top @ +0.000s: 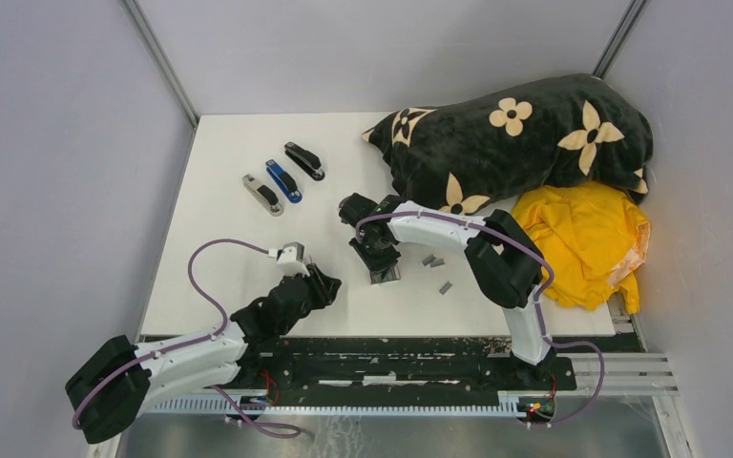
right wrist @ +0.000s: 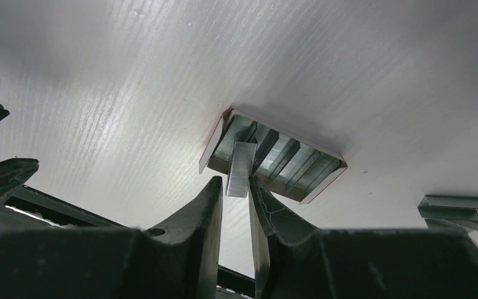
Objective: Unload the staples from the stapler
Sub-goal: Place the staple in the staple box.
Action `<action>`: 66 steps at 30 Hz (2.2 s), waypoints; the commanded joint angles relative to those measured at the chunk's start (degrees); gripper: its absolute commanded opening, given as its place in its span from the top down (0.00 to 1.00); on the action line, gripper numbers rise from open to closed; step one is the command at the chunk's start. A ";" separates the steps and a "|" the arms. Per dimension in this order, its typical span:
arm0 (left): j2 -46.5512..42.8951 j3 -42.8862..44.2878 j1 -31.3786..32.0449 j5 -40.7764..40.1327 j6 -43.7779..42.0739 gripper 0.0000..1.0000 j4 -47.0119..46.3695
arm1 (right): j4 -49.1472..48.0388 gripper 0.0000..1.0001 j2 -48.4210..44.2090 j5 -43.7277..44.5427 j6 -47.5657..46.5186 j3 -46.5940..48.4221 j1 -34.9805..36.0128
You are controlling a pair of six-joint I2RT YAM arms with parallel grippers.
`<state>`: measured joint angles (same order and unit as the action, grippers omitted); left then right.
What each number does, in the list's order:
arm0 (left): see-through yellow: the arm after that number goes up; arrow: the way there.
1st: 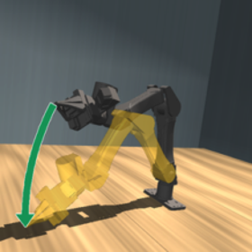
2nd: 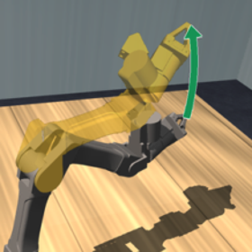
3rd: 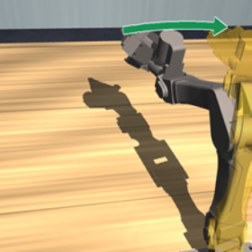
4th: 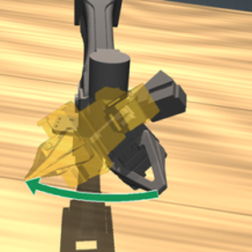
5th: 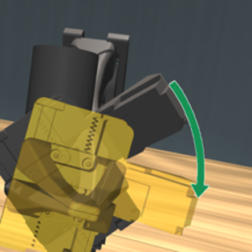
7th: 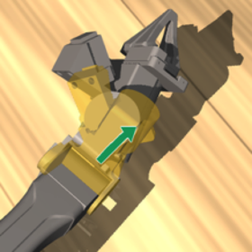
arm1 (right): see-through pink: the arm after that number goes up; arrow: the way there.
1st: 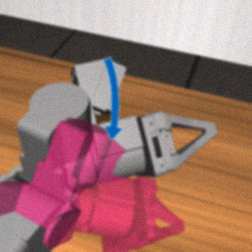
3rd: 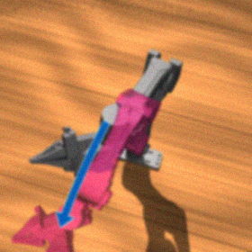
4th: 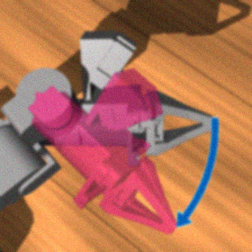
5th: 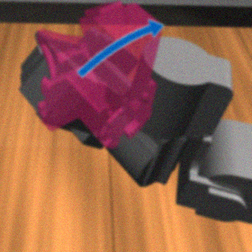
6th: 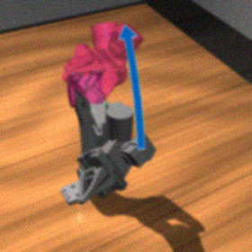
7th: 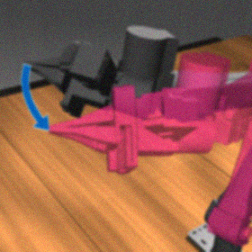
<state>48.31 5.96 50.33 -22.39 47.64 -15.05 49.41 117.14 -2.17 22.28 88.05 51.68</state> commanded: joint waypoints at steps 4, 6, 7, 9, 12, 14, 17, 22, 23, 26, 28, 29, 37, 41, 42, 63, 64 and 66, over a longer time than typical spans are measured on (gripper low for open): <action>-1.11 -0.29 -0.23 -1.25 -1.15 0.61 -1.26 | -0.46 0.72 -0.07 2.41 -0.40 0.95 0.53; -1.20 -0.25 -0.28 -1.27 -1.15 0.61 -1.21 | -0.43 0.72 0.08 2.67 -0.47 1.06 0.53; -1.21 -0.24 -0.28 -1.25 -1.17 0.61 -1.21 | -0.45 0.73 0.10 2.74 -0.44 1.06 0.55; -1.17 -0.24 -0.23 -1.25 -1.21 0.61 -1.21 | -0.37 0.73 0.09 2.87 -0.40 1.07 0.53; -1.19 -0.24 -0.27 -1.25 -1.24 0.61 -1.21 | -0.36 0.73 0.10 2.87 -0.47 1.05 0.61; -1.23 -0.16 -0.23 -1.17 -1.23 0.61 -1.23 | -0.38 0.73 0.11 2.88 -0.32 1.07 0.66; -1.51 -0.16 -0.25 -1.24 -1.23 0.61 -1.05 | -0.44 0.73 0.36 2.81 -0.28 1.07 0.70; -1.93 -0.16 -0.31 -1.34 -1.32 0.61 -0.75 | -0.41 0.72 0.46 2.81 -0.23 0.96 0.79; -2.05 -0.16 -0.26 -1.34 -1.34 0.61 -0.69 | -0.40 0.72 0.43 2.86 -0.30 0.89 0.85; -2.15 -0.16 -0.26 -1.35 -1.32 0.61 -0.68 | -0.58 0.72 0.43 2.93 -0.17 0.72 0.79; -2.22 -0.18 -0.24 -1.34 -1.37 0.61 -0.62 | -0.58 0.72 0.53 2.88 -0.14 0.59 0.88; -2.21 -0.23 -0.32 -1.26 -1.33 0.61 -0.60 | -0.61 0.72 0.61 2.90 -0.13 0.65 0.82; -2.61 -0.33 -0.23 -1.27 -1.36 0.61 -0.43 | -0.70 0.72 1.04 2.83 -0.15 0.62 0.87; -2.77 -0.42 -0.28 -1.21 -1.33 0.61 -0.35 | -0.57 0.73 0.98 2.88 -0.14 0.61 0.83; -2.82 -0.42 -0.27 -1.29 -1.29 0.61 -0.34 | -0.62 0.74 0.91 2.89 -0.13 0.63 0.83; -3.38 -0.42 -0.28 -1.22 -1.10 0.61 -0.08 | -0.80 0.84 -1.25 5.29 2.56 1.84 0.62; -3.40 -0.42 -0.25 -1.18 -1.06 0.61 -0.07 | -0.80 0.85 -1.28 5.31 2.69 1.86 0.61; -3.54 -0.50 -0.26 -1.29 -1.08 0.61 0.02 | -0.78 0.85 -1.60 5.34 2.84 1.74 0.55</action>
<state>45.67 5.58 50.33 -22.41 47.64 -14.59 49.39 118.04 0.84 23.49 88.05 52.12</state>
